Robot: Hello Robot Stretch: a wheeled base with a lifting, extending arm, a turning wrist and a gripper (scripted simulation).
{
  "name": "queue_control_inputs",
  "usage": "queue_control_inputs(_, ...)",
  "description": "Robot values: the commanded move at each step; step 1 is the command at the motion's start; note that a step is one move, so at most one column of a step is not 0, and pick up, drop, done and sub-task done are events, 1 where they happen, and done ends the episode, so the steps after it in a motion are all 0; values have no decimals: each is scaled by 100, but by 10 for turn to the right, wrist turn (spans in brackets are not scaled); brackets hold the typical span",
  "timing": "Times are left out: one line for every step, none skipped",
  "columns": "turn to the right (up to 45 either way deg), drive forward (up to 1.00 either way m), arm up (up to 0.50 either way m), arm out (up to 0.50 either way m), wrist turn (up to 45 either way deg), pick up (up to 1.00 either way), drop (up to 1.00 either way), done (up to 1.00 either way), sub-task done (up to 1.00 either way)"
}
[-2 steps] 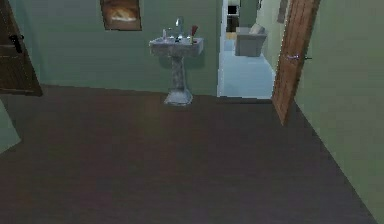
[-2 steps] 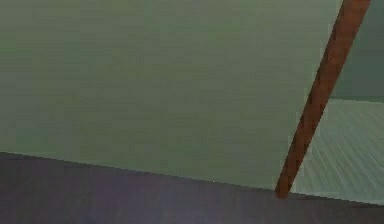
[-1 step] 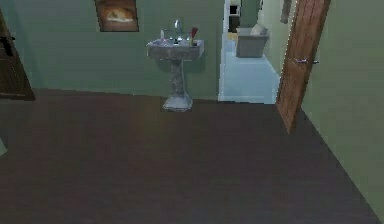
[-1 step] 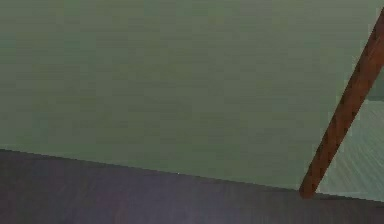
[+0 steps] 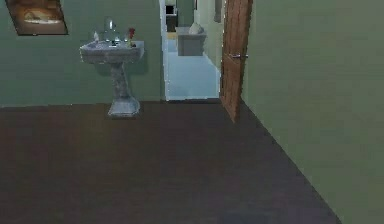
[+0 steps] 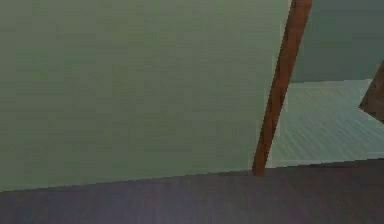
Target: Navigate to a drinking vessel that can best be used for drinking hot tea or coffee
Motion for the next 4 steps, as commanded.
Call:
queue_control_inputs(0, 100, 0, 0, 0, 0, 0, 0, 0)
queue_control_inputs(0, 100, 0, 0, 0, 0, 0, 0, 0)
queue_control_inputs(0, 100, 0, 0, 0, 0, 0, 0, 0)
queue_control_inputs(-90, 0, 0, 0, 0, 0, 0, 0, 0)
